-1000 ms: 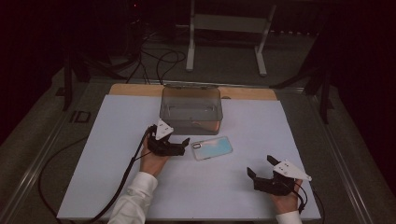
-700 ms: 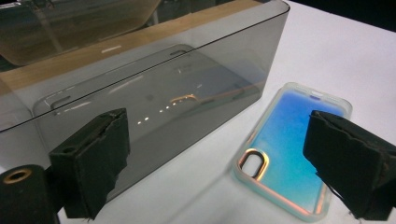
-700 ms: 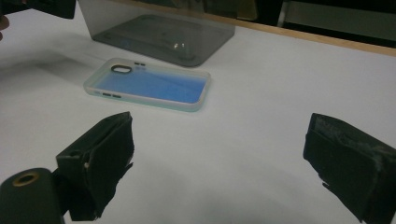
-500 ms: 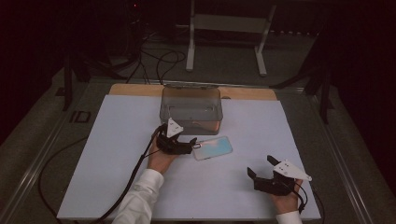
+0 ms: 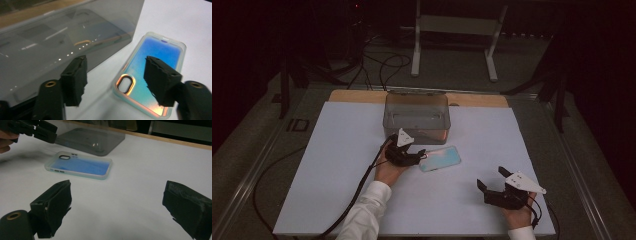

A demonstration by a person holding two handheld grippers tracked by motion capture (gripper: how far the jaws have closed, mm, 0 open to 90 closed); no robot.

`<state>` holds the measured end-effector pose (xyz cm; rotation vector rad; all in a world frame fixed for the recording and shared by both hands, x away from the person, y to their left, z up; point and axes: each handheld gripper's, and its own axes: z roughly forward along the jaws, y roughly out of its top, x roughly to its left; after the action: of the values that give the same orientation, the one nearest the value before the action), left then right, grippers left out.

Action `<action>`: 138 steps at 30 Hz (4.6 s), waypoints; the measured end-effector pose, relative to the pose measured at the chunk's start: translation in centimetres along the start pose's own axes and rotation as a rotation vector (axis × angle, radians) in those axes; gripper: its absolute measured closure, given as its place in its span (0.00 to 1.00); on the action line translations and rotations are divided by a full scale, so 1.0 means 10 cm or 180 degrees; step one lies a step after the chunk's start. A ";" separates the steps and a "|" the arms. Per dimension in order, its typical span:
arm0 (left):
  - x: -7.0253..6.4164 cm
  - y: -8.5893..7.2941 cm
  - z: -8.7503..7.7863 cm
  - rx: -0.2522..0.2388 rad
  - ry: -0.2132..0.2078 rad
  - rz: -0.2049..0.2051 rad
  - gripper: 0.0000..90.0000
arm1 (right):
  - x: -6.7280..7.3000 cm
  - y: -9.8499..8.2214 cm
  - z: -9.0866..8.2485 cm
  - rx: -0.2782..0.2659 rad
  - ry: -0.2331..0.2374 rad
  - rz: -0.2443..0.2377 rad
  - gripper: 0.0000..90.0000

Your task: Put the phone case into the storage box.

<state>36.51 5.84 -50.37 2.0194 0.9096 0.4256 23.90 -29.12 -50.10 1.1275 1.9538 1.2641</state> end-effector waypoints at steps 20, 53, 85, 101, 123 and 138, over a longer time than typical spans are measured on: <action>0.12 -0.08 0.23 0.0371 -0.0224 -0.0263 0.81 | 0.00 0.00 0.00 0.0011 -0.0015 -0.0013 0.09; -0.01 -0.01 0.22 0.0521 -0.0100 0.0332 0.99 | -0.01 -0.01 -0.01 0.0036 -0.0016 -0.0002 0.09; -0.17 0.13 -0.27 0.0129 0.0117 0.0698 0.98 | 0.11 0.21 -0.02 -0.0059 0.0282 0.0087 0.09; -0.12 0.15 -0.48 -0.0050 0.0245 0.0653 0.98 | 0.32 0.67 0.29 -0.0010 0.0617 -0.0048 0.09; -0.09 0.15 -0.65 -0.0202 0.0395 0.0579 0.98 | 0.57 1.08 0.64 0.0000 0.0905 0.0025 0.09; -0.07 0.15 -0.74 -0.0285 0.0451 0.0532 0.98 | 0.66 1.07 0.83 0.0069 0.0960 0.0132 0.09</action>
<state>32.29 8.98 -44.89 2.0095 0.7940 0.6976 30.98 -17.39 -43.73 1.0406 2.1739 1.5114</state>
